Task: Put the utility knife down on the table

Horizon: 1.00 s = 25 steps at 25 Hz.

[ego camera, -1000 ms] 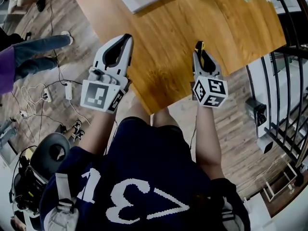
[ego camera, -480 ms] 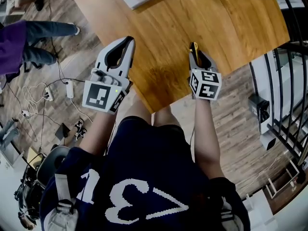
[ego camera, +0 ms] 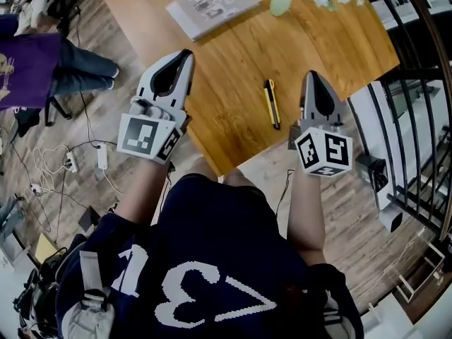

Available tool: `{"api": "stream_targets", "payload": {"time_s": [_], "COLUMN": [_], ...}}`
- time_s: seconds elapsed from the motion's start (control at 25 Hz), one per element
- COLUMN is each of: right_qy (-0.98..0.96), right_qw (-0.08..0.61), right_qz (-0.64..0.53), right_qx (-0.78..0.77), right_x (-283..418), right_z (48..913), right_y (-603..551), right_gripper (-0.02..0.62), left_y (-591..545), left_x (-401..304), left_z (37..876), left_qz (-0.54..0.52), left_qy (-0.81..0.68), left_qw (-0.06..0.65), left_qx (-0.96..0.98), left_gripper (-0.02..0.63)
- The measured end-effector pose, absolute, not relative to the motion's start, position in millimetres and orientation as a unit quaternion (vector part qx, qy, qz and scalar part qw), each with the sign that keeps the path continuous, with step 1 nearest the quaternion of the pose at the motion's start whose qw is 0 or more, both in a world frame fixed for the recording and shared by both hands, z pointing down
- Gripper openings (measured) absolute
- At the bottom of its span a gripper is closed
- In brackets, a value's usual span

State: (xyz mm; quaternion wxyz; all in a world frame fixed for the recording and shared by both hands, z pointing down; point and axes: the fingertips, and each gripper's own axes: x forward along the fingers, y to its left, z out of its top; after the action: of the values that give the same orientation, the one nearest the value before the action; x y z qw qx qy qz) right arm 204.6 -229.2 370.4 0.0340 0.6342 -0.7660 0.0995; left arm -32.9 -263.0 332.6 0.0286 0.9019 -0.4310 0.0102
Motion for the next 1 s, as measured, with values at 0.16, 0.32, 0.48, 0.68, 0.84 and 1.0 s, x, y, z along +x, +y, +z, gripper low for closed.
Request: {"api": "stream_targets", "payload": {"time_s": [0.16,0.32,0.48,0.68,0.84,1.0], "right_qy": [-0.766,-0.766,-0.764,-0.766,-0.767,-0.769], "right_qw": [-0.026,-0.049,-0.074,-0.089,-0.096,-0.097], "right_qz": [0.045,0.01,0.001,-0.011,-0.014,-0.014], "right_qx": [0.641,0.641,0.641,0.637,0.635,0.632], "right_x": [213.0,216.7,218.6,217.0,216.6,215.0], "right_z": [294.4,254.8,230.7,212.6,203.9,198.1], "right_y": [-218.3,-206.0,-194.9,-184.8,-179.2,-172.7], "right_gripper": [0.025,0.025,0.025,0.025,0.025,0.025], "left_y": [-262.0,-259.9,-257.5,-254.6,-251.5,-243.5], "left_x": [-31.8,-34.3,-32.3,-32.3,-31.7,-30.0], "left_z": [297.7,277.5,258.6,249.8,246.4,240.3], "left_qz": [-0.01,-0.031,-0.038,-0.038,-0.042,-0.04], "left_qy": [-0.43,-0.433,-0.428,-0.427,-0.425,-0.425], "left_qw": [0.007,0.023,0.004,-0.008,-0.003,-0.01], "left_qx": [0.903,0.901,0.903,0.903,0.904,0.904], "left_gripper": [0.028,0.028,0.028,0.028,0.028,0.028]}}
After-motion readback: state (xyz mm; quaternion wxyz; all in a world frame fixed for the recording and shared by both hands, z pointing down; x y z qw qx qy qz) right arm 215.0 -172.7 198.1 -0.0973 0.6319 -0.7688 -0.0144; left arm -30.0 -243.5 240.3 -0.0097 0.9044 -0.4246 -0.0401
